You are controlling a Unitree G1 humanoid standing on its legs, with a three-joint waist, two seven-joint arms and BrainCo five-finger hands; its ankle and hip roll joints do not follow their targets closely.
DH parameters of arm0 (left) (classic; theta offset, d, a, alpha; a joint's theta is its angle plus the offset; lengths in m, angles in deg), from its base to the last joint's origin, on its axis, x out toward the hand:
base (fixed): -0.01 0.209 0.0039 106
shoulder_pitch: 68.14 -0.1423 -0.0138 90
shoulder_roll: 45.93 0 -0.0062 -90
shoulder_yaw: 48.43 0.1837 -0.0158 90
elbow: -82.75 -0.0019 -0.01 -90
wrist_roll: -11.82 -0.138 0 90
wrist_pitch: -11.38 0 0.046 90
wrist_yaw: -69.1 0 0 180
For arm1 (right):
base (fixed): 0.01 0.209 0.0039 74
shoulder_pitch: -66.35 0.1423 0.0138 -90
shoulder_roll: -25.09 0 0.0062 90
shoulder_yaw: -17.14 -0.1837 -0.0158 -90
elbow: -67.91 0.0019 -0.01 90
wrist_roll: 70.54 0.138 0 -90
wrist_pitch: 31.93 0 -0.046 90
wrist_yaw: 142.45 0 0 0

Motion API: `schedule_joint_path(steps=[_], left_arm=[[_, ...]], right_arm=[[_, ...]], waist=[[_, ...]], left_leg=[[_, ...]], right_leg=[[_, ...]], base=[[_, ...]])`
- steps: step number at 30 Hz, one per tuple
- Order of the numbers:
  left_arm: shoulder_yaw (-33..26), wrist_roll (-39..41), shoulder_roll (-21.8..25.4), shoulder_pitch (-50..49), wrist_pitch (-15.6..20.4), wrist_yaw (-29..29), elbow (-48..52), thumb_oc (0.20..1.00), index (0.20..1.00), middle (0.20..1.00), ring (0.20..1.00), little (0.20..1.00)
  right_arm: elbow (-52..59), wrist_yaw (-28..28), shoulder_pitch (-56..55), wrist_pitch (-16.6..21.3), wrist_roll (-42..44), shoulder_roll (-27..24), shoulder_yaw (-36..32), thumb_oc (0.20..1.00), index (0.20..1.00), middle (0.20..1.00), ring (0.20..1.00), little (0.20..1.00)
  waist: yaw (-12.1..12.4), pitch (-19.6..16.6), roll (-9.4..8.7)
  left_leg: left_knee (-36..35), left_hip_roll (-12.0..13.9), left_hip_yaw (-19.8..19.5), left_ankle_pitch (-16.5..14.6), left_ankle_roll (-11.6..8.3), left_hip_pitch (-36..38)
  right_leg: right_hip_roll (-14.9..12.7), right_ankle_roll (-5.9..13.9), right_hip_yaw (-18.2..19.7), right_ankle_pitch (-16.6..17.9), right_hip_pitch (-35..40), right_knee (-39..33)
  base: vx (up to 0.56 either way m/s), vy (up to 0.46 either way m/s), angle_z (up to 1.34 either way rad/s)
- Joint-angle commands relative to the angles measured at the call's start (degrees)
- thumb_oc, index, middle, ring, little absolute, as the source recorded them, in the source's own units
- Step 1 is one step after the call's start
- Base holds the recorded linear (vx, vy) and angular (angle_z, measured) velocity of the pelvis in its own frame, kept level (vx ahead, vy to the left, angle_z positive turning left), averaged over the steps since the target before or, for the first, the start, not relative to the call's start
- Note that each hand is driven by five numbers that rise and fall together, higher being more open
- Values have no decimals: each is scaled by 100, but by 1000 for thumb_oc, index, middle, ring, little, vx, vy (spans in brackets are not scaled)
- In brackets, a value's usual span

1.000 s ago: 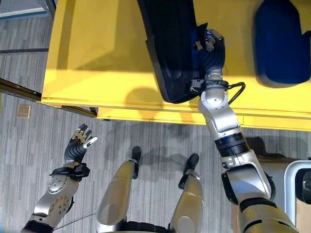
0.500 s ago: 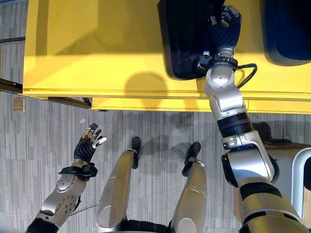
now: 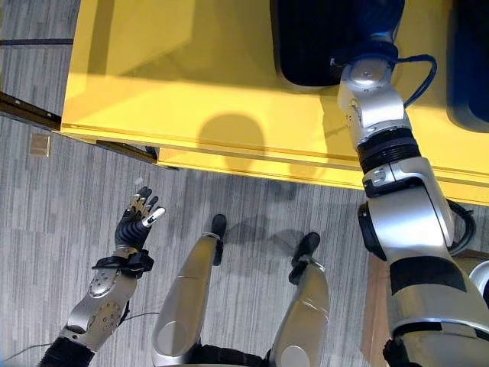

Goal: Move parts from the plastic box to the shelf.

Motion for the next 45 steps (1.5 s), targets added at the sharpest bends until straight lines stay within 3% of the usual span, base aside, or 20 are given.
schedule_joint_path(steps=[1, 15, 26, 27, 28, 45], left_arm=[[68, 33, 284, -44, 314, -72, 366, 1000, 1000, 1000, 1000, 1000], [196, 99, 287, 86, 339, -136, 320, 1000, 1000, 1000, 1000, 1000], [236, 148, 278, 129, 366, -175, 311, 1000, 1000, 1000, 1000, 1000], [246, 163, 275, 126, 366, -171, 303, 1000, 1000, 1000, 1000, 1000], [252, 158, 282, 146, 379, -171, 298, 1000, 1000, 1000, 1000, 1000], [222, 203, 311, 174, 370, -190, 210, 1000, 1000, 1000, 1000, 1000]], right_arm=[[-35, 23, 663, 401, 309, -169, 45, 200, 200, 200, 200, 200], [-1067, 154, 779, 411, 1112, 89, -41, 200, 200, 200, 200, 200], [-1216, 210, 869, 372, 1117, 152, 109, 200, 200, 200, 200, 200], [-1244, 241, 878, 359, 1104, 178, 154, 401, 401, 401, 401, 401], [-1268, 274, 888, 342, 1091, 186, 224, 1000, 1000, 1000, 1000, 1000], [-975, 177, 826, 374, 948, 181, 245, 1000, 1000, 1000, 1000, 1000]], waist=[[130, -223, -64], [226, -199, -6], [217, -198, -26], [214, -198, -28], [214, -198, -33], [136, -199, -91]], left_leg=[[-214, -5, 19, -27, -9, -11], [-226, -46, 2, -22, 16, -50], [-239, -47, 14, -14, 16, -54], [-225, -42, 16, -14, 16, -63], [-226, -37, 21, -13, 9, -64], [-292, 10, 44, -11, -18, 144]], right_leg=[[-25, 35, -95, -905, 236, 753], [-15, 38, -113, -884, 277, 665], [1, 40, -87, -859, 264, 626], [-2, 41, -86, -854, 260, 625], [3, 38, -78, -854, 266, 622], [51, 47, -78, -843, 467, 545]], base=[[0, 0, 0], [0, 2, 0], [0, 0, 0], [0, 0, 0], [0, 0, 0], [-1, 0, 0]])
